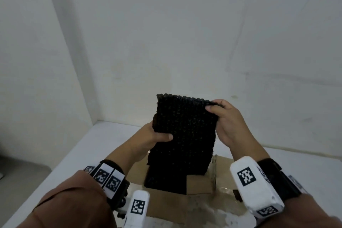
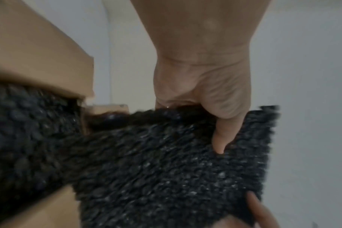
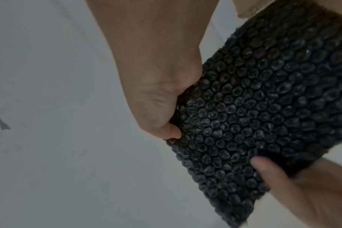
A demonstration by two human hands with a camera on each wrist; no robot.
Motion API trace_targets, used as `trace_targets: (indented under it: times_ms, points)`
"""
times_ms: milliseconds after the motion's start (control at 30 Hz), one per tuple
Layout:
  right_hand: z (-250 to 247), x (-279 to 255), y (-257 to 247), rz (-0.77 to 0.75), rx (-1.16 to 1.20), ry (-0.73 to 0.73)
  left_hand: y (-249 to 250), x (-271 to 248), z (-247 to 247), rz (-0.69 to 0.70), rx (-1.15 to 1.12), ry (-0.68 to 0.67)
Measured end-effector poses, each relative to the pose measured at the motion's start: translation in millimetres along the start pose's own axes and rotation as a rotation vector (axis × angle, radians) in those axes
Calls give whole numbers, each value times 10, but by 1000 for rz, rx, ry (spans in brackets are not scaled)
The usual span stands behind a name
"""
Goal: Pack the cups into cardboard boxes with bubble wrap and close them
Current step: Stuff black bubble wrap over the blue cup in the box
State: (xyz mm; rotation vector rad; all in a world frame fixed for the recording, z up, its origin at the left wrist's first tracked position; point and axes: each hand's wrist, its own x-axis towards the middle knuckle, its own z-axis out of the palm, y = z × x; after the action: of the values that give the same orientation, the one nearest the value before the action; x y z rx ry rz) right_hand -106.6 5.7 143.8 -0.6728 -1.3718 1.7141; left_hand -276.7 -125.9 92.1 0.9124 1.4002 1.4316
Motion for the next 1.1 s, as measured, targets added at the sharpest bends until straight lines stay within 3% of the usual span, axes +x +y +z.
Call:
trace_targets:
  times_ms: [100,267,400,533,633,767,933,1100]
  points:
    - [77,60,120,28,14,-66,-118,3,-160,-82,-138,66]
    - [46,11,501,378,-200,-281,-223,51,-376,-160,-280,61]
    - [71,-40,741,384,-343,-181,-351,85,-510,-207,-116,-10]
    - [29,-124,871,351,-411,-101,-506,96,-626,-160,-2,-37]
    - [-13,-159,927,329,-667,-133,-587,113,-643,-116,236,-19]
    - [-100,-88,1141,420,-952,-188,-737,203,-724,-107,503,-44]
    - [-80,-73,1209,442,-1027,-352,-806,240,-710,-41,936,-208]
    - [-99,-108,1273,294,-1658,-648,-859,167,-690,-41,1396,-401]
